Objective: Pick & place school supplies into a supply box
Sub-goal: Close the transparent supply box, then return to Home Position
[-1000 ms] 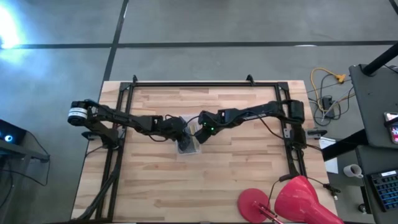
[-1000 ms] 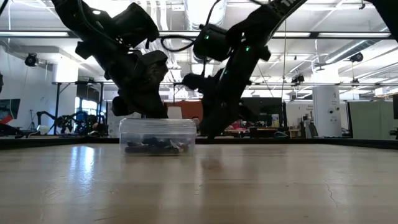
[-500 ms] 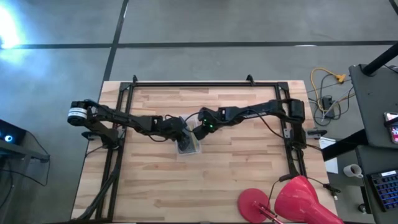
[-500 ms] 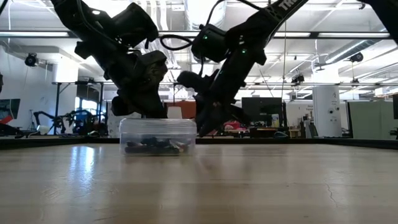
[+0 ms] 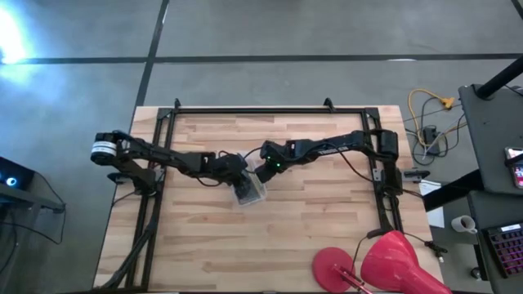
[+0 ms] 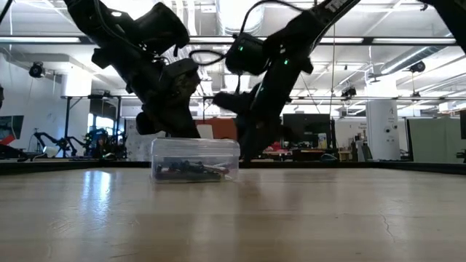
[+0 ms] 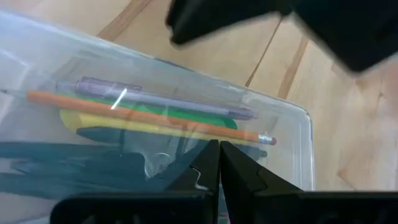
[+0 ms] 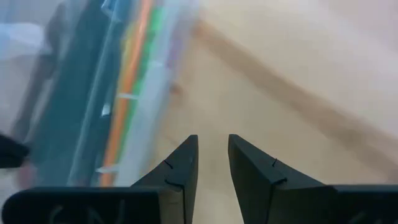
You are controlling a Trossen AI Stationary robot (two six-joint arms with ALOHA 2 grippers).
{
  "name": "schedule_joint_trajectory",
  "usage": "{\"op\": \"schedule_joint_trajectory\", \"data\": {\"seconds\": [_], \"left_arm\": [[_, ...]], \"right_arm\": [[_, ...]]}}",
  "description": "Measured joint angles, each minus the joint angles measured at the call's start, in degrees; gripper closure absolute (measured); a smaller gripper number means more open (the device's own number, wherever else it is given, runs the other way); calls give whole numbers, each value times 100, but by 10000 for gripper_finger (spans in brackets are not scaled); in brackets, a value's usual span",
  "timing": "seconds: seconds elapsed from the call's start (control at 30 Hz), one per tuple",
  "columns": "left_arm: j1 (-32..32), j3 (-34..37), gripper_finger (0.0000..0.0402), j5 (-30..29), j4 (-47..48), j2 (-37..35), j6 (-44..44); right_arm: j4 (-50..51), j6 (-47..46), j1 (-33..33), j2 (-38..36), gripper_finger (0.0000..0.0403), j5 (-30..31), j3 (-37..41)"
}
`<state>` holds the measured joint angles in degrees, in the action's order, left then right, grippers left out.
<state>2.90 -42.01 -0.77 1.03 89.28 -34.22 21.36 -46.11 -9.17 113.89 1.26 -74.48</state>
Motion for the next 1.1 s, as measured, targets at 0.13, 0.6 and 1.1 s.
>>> {"op": "schedule_joint_trajectory", "data": {"seconds": [0.13, 0.6, 1.1], "left_arm": [[-2, -234, 401, -103, 326, -285, 301], [-1118, -935, 402, -1468, 2523, -2365, 41], [-2251, 48, 402, -2363, 2343, -4081, -1463]], "right_arm": [[476, 332, -4, -465, 321, 549, -5], [634, 2104, 359, -3445, 321, 609, 1738], [-116, 1263, 550, -6525, 330, 595, 2816]]}}
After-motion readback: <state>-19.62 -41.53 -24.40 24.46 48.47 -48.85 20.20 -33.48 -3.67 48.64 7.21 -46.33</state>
